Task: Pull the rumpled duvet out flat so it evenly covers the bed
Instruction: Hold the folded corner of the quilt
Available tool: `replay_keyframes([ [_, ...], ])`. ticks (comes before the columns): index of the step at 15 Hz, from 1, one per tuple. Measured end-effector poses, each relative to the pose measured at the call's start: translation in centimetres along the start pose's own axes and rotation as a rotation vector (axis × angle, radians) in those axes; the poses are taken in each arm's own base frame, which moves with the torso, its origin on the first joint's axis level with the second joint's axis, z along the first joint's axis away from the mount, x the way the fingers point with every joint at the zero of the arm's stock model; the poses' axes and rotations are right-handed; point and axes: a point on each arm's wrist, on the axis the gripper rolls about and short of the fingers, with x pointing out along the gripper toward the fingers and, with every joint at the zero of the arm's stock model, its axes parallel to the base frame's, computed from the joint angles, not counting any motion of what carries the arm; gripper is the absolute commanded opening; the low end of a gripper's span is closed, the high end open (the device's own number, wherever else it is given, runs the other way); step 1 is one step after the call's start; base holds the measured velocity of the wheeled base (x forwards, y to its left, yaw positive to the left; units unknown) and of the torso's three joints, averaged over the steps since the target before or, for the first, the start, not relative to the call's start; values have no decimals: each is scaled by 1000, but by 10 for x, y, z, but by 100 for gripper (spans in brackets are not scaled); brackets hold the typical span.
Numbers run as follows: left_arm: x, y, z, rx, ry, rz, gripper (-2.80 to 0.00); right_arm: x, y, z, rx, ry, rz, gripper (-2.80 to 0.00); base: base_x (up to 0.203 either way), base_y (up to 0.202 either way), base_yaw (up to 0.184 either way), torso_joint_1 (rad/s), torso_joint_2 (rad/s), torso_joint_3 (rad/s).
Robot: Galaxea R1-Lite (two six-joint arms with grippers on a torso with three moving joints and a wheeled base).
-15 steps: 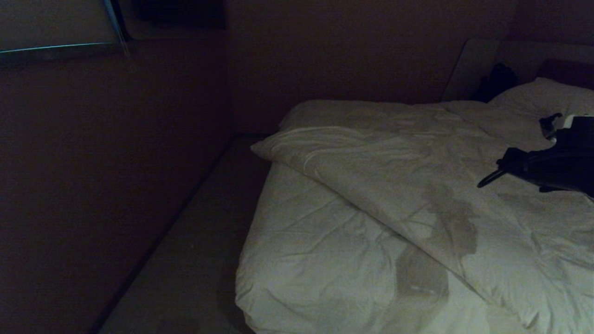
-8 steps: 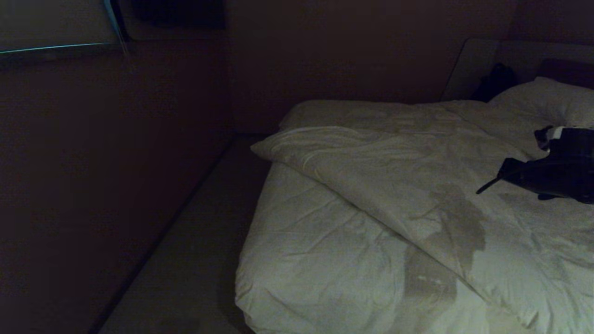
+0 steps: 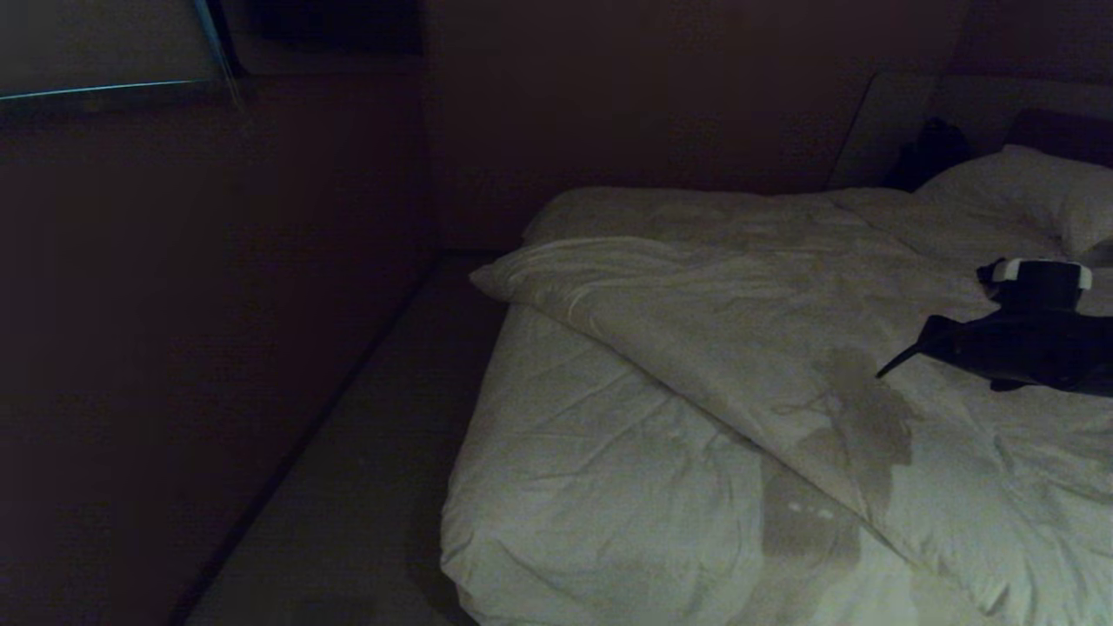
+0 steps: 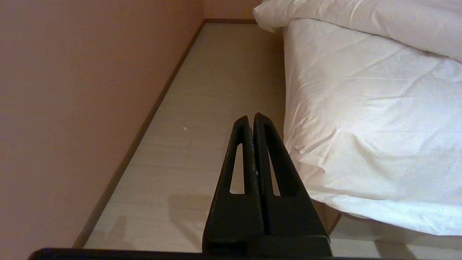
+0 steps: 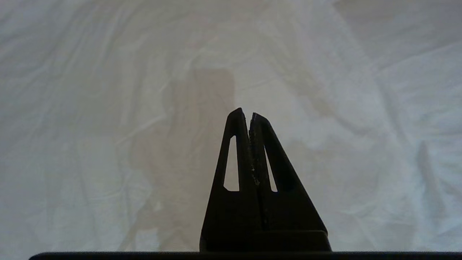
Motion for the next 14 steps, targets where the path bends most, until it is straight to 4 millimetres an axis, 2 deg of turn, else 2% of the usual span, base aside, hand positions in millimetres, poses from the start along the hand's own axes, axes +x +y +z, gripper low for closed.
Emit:
replay_keyframes([
  [4, 0, 0, 0, 0, 0, 0, -280, 13, -2, -9, 1, 26, -13, -280, 0, 0, 0, 0, 0, 0],
  [5, 0, 0, 0, 0, 0, 0, -280, 16, -3, -12, 1, 32, -16, 0, 0, 0, 0, 0, 0, 0],
  [14, 0, 0, 0, 0, 0, 0, -280, 43, -5, -34, 3, 89, -29, 0, 0, 0, 0, 0, 0, 0],
])
